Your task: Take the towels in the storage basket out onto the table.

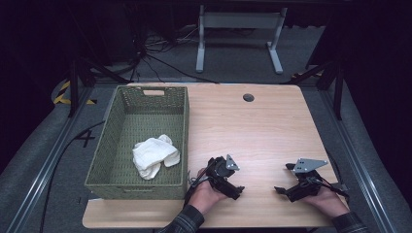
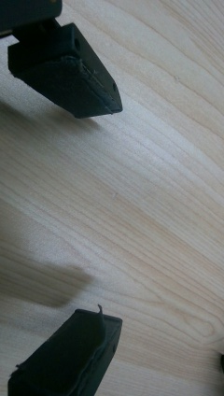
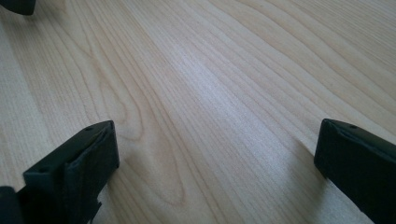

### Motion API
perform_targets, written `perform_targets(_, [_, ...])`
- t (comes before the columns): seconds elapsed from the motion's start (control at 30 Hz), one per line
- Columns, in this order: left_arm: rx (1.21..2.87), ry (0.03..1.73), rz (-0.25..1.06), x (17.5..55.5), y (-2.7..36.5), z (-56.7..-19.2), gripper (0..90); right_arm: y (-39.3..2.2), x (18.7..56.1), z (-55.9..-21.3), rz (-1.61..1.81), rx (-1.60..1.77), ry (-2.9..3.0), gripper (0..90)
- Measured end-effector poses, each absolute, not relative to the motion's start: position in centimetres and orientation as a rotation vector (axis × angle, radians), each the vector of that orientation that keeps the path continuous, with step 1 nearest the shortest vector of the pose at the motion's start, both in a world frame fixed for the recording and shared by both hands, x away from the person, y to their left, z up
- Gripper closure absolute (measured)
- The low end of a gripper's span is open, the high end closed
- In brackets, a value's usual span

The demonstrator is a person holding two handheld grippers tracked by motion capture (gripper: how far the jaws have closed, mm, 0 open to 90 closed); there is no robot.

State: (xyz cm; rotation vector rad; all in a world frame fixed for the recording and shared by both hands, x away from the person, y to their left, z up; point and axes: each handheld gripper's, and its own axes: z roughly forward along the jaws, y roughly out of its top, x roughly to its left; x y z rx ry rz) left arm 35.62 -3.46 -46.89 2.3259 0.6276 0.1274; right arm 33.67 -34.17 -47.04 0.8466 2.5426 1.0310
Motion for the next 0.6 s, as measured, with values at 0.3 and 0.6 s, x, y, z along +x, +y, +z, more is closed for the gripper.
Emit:
perform_targets(0.3, [2.341,0.62,0.143,35.4,-3.7,-46.4,1.7,-34.2,33.7,-47.0,1.03,0.846,2.542,0.1])
perform_targets(0.6, [2.355,0.638,0.189,35.7,-3.1,-45.2,1.8,-34.2,33.7,-47.0,1.031,0.846,2.543,0.0])
